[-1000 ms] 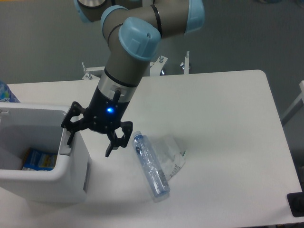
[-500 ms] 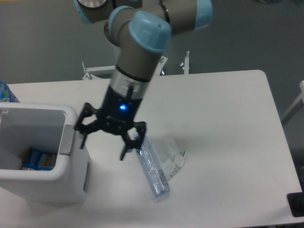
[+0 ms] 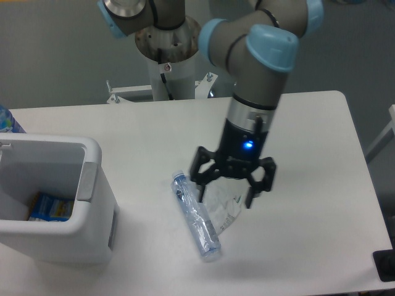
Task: Open the trash can
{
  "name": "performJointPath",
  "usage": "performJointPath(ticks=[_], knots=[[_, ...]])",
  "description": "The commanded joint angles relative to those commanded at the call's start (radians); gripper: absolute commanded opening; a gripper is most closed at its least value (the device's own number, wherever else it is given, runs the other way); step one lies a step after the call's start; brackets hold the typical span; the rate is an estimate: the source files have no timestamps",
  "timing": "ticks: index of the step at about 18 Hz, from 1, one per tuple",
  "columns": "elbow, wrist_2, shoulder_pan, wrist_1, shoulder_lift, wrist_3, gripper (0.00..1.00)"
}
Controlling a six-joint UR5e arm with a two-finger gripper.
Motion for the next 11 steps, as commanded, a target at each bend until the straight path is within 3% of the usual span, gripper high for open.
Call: performJointPath(ticks=[5,11], knots=[[-0.012,0.143,0.031,-0.008,-0.012,0.201,1.0],[-0.035,0.238,0.038,-0.015,-0.034,0.42,1.0]])
